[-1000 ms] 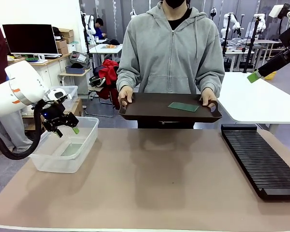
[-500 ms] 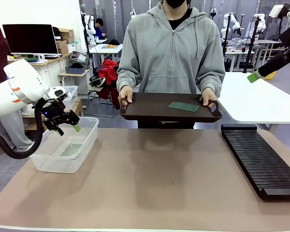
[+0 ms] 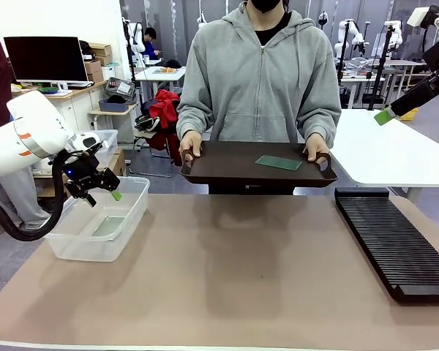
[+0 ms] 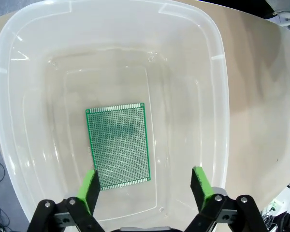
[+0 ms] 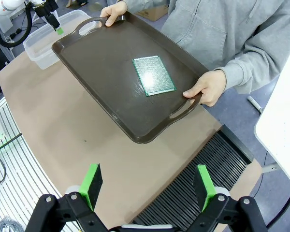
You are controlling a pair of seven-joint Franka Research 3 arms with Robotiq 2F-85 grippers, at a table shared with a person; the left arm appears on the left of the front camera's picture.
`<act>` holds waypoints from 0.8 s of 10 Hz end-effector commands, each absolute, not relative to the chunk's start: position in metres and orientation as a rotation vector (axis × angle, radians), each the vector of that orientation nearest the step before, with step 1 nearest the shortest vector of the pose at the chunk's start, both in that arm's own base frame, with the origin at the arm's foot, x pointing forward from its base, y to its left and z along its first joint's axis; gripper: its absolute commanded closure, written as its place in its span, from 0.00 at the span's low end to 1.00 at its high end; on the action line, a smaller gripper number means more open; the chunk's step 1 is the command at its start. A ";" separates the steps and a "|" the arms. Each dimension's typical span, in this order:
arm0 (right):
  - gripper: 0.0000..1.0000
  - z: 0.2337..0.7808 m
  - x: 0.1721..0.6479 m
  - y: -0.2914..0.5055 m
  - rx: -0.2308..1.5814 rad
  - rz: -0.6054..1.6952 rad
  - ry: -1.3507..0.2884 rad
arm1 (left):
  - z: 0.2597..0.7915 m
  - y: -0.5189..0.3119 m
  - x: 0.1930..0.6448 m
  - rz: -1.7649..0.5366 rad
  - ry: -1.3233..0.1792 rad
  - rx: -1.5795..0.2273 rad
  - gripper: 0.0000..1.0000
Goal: Sort PCBs into racks and boxes based on the side picked up.
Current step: Pick up the Blank PCB handed by the Human.
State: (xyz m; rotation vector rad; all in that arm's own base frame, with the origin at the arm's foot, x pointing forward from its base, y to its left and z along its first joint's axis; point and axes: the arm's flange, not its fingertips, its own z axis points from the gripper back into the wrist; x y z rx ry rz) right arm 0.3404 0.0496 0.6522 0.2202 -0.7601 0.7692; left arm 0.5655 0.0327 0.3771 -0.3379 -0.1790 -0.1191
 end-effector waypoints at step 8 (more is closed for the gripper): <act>0.00 0.651 0.341 0.049 0.222 0.767 -0.758 | 0.429 0.041 0.557 -0.278 -0.186 -0.352 0.00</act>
